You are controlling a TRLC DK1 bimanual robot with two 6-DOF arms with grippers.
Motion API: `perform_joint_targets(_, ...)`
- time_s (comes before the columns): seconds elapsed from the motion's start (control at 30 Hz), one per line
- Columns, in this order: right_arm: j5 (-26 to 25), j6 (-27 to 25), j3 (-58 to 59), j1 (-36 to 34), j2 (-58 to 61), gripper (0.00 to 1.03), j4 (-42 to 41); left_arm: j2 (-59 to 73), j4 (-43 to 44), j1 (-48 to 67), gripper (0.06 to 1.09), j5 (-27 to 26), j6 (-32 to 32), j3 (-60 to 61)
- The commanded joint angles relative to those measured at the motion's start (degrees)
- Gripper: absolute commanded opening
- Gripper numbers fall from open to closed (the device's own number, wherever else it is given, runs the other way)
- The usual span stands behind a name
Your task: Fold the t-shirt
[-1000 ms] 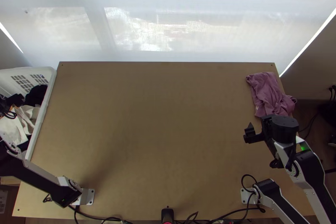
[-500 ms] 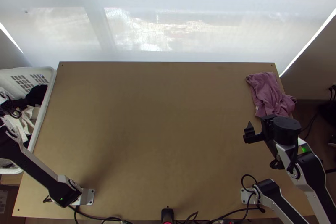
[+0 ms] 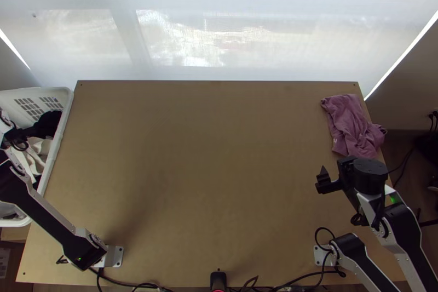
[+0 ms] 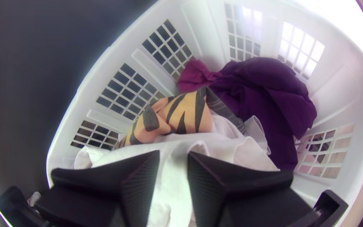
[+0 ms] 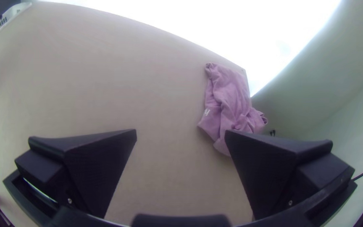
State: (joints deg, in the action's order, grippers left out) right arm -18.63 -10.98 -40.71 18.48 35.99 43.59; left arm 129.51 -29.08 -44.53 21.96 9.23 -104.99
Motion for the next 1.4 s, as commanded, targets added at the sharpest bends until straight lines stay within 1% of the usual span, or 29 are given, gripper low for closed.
perform_joint_targets(0.0,0.2,0.0,1.4,0.0,-1.2,0.98,0.0,0.0,1.0,0.0,0.1,0.3,2.5,-1.6)
perform_joint_targets(0.17,0.2,0.0,1.3,0.0,-2.0,0.98,0.5,-1.9,0.0,-0.2,0.1,-0.5,2.0,-0.8)
perform_joint_targets(0.23,0.3,0.0,1.3,0.0,-2.2,0.98,0.8,-3.7,-0.5,-0.2,0.1,-1.7,1.8,-0.7)
perform_joint_targets(0.33,0.3,0.0,1.3,0.0,-2.7,0.98,0.8,-7.9,-1.0,0.4,0.1,-3.1,1.3,-0.7)
perform_joint_targets(0.47,0.3,0.0,0.8,0.0,-2.7,0.98,0.8,-15.1,-1.5,2.1,0.1,-3.6,0.4,-0.9)
perform_joint_targets(0.53,0.3,0.0,0.5,0.0,-2.7,0.98,0.9,-19.4,-2.7,3.8,0.1,-4.2,0.3,-0.9)
perform_joint_targets(0.63,0.3,0.0,-0.1,0.0,-2.7,0.98,0.8,-26.2,-3.7,6.4,0.1,-7.1,0.3,-1.0)
perform_joint_targets(0.83,0.2,-0.1,-1.0,0.0,-2.8,0.98,0.9,-40.1,-3.7,14.4,0.1,-7.8,-0.4,-2.3)
perform_joint_targets(0.97,0.3,-0.1,-1.0,-0.3,-3.3,0.98,1.2,-43.6,-3.1,19.6,0.1,-7.8,-2.1,-9.1)
perform_joint_targets(1.0,0.3,-0.1,-1.0,-0.3,-3.6,0.98,1.5,-44.3,-1.9,20.9,0.1,-7.8,-2.3,-10.4)
perform_joint_targets(1.1,0.3,0.0,-0.9,-0.4,-4.4,0.98,2.4,-46.7,5.9,24.6,0.1,-7.6,-2.2,-12.2)
perform_joint_targets(1.2,0.3,0.0,-0.6,-0.6,-5.3,0.98,2.8,-45.8,7.5,29.1,0.1,-6.9,-2.1,-19.5)
perform_joint_targets(1.27,0.3,0.2,-0.5,-0.6,-5.8,0.98,3.1,-44.5,8.3,32.8,0.1,-5.4,-2.0,-24.5)
perform_joint_targets(1.37,0.3,0.3,-0.3,-0.9,-6.3,0.98,3.3,-44.8,14.1,39.5,0.1,-3.1,1.6,-24.9)
